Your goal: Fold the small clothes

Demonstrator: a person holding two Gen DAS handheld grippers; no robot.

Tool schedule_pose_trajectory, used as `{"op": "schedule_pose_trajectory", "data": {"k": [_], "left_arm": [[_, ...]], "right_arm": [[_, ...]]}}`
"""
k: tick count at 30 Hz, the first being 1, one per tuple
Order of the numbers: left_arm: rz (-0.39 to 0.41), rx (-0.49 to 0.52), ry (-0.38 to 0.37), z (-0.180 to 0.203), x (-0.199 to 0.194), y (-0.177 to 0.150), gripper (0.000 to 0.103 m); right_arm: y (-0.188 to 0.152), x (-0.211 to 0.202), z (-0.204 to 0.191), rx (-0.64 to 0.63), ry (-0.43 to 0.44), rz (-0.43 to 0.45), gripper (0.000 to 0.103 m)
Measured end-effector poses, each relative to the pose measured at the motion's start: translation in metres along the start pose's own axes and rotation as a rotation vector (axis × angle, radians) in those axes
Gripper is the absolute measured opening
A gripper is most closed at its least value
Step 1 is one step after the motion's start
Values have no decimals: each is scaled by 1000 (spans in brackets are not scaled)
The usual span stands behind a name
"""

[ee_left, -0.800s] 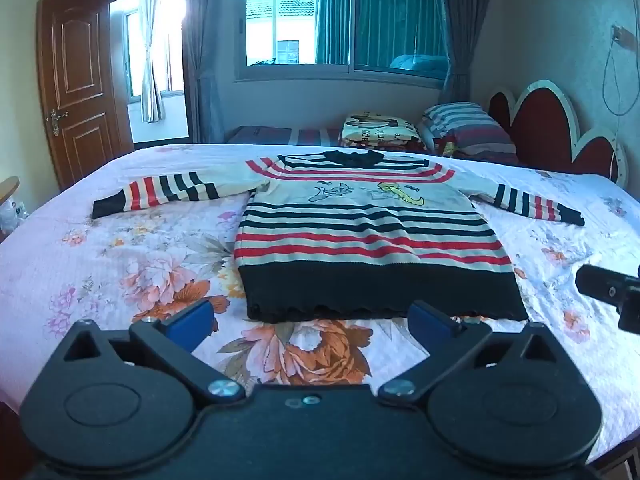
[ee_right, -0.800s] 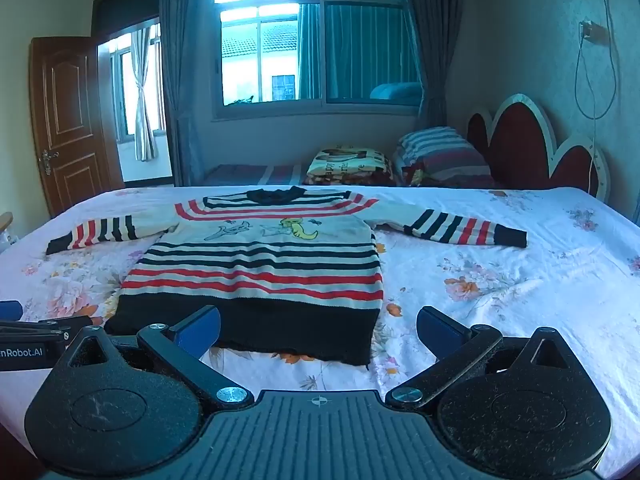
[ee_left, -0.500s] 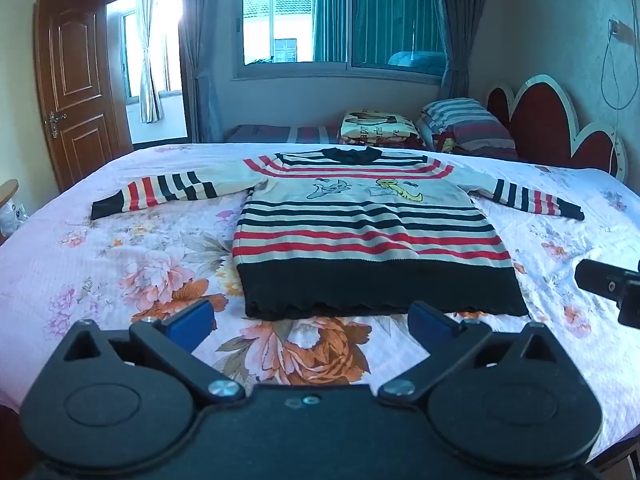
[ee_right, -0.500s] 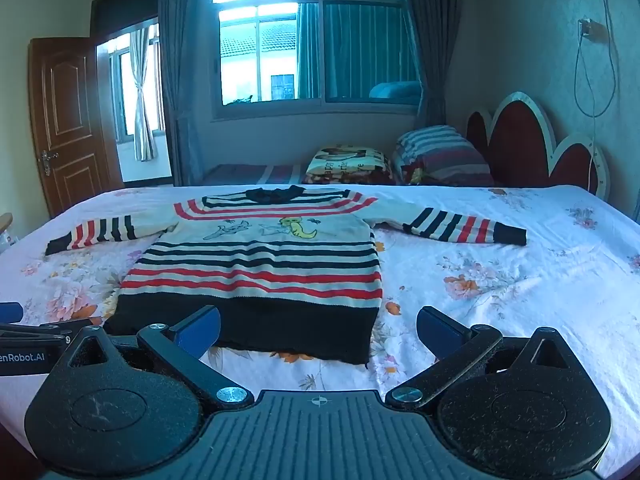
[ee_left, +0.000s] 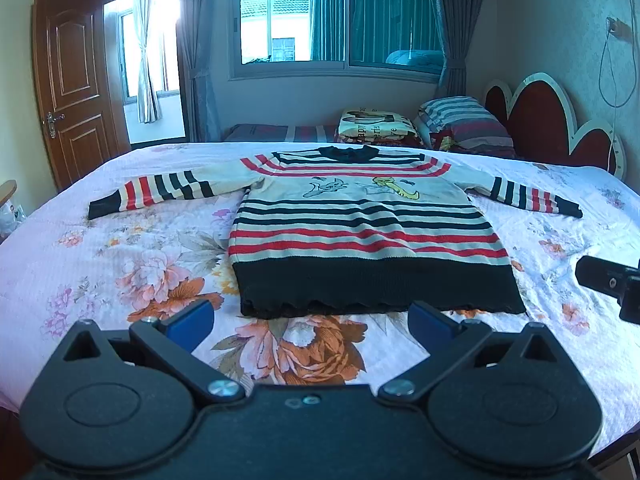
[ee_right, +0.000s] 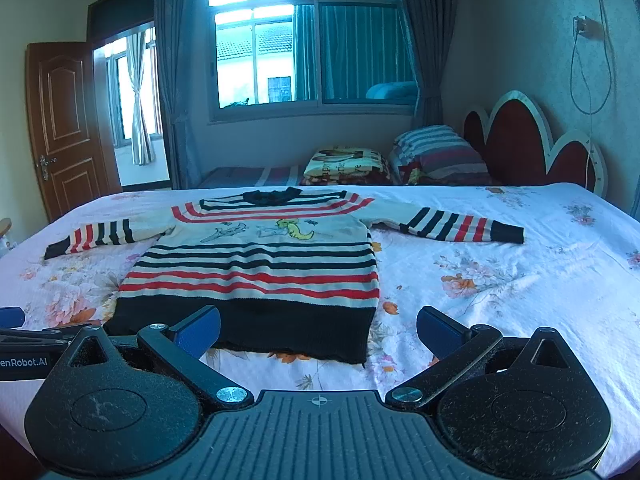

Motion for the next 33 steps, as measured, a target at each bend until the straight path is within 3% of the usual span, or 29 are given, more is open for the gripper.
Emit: {"op": "schedule_pose_trajectory", "data": {"k": [33], "left_arm": [[1,0,-3,4,-4,1,102]], "right_arm": [[3,-2,0,-1,-1,1,103]]}}
Point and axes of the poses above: each gripper's, at about its wrist camera, not at the fingertips, and x roughly the way its jaws point, z to its right, y to its top, the point moved 9 cm from there along x, roughly the way its jaws point, and after that the axes turned 15 degrees about y, right-handed, at the moved point
